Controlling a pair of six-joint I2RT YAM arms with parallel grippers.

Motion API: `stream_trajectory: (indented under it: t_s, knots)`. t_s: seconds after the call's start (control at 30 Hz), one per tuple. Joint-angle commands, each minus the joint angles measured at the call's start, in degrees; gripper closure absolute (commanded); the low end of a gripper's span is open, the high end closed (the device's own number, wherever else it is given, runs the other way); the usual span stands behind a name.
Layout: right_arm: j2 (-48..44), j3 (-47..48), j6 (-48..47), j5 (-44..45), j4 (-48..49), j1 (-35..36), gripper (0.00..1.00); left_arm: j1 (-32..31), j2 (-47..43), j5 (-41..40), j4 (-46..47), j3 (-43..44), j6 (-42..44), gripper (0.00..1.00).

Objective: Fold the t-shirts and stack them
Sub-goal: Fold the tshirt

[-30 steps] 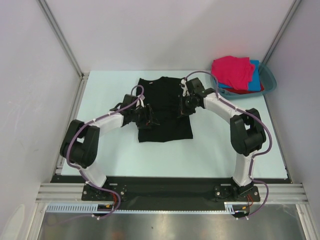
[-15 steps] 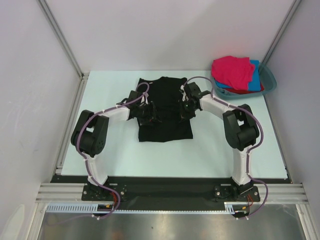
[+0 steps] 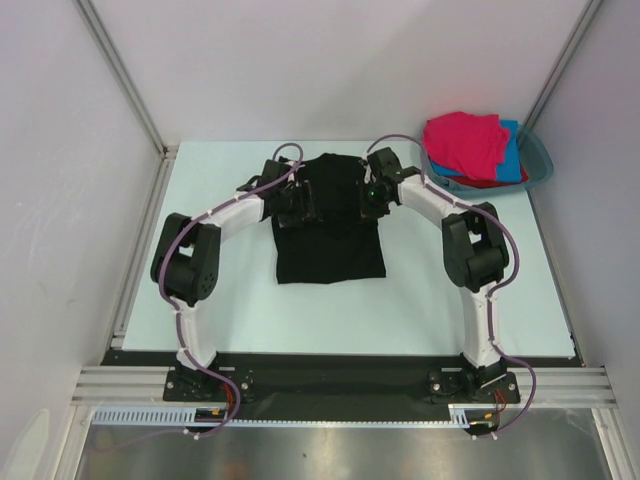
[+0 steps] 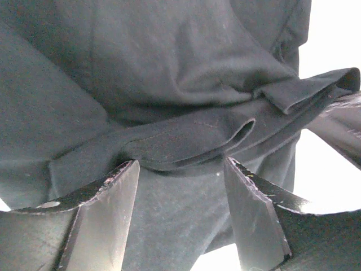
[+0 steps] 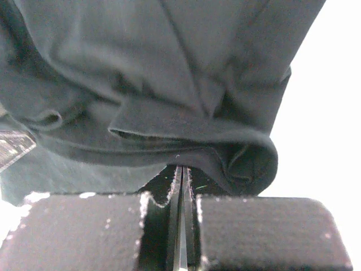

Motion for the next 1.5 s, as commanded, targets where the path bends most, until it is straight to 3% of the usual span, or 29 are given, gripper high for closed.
stream_trajectory:
  t_s: [0.0, 0.57, 0.7, 0.83, 1.07, 1.33, 1.47]
  knots:
    - [1.31, 5.83, -1.56, 1.53, -0.05, -1.29, 0.98, 0.84, 0.38, -3.82, -0.85, 3.44, 2.52, 0.32]
    - [12.65, 19.72, -2.96, 3.91, 1.18, -4.98, 0.97, 8.4, 8.03, -10.33, 0.03, 19.79, 8.41, 0.28]
    - [9.76, 17.36, -3.84, 6.27, 2.58, -5.42, 0.97, 8.84, 4.44, -9.98, 3.35, 16.99, 9.03, 0.28]
    - [2.31, 12.0, -4.11, 6.45, 4.78, -5.33, 0.92, 8.75, -4.33, -6.3, 8.28, 7.41, 7.98, 0.27]
    - [-6.85, 3.12, -3.32, 1.81, 4.35, -4.37, 0.81, 6.91, -11.56, 9.87, 14.87, -3.84, 4.02, 0.28]
    - [-6.86, -4.52, -0.94, -4.53, 3.73, -3.4, 0.82, 5.68, -5.51, 17.97, 19.89, -7.46, 0.25, 0.28]
    - [-6.77, -6.9, -0.24, -8.21, 4.96, -3.31, 0.82, 5.59, 0.37, 17.28, 19.02, -4.66, 0.67, 0.29]
